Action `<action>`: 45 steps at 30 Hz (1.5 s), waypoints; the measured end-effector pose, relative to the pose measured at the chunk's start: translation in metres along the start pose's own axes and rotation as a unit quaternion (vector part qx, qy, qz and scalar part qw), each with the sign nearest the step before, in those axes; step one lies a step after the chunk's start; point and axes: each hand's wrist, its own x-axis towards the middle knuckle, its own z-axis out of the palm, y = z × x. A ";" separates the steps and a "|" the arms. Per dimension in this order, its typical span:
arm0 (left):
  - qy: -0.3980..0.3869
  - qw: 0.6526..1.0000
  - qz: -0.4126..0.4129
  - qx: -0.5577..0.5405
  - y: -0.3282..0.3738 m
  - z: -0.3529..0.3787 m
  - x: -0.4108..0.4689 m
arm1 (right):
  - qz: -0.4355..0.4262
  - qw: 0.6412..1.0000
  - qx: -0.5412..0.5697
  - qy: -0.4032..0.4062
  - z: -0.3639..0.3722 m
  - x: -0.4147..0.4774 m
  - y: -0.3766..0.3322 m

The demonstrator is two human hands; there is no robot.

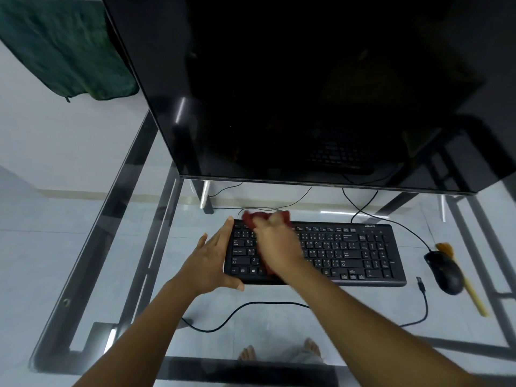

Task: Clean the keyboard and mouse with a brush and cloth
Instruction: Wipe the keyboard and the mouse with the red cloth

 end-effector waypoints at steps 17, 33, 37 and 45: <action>0.002 1.000 0.000 0.002 -0.001 0.000 0.001 | 0.026 0.993 -0.059 0.100 0.004 -0.008 0.049; 0.001 1.000 0.004 0.008 -0.002 0.001 0.000 | -0.068 0.994 -0.007 0.080 0.029 -0.023 -0.004; 0.005 1.000 0.005 0.007 -0.001 -0.001 -0.002 | -0.186 0.981 -0.039 0.049 0.026 -0.018 0.010; 0.017 0.998 0.023 0.052 -0.002 0.002 -0.001 | -0.308 0.950 -0.039 -0.030 0.030 -0.055 0.009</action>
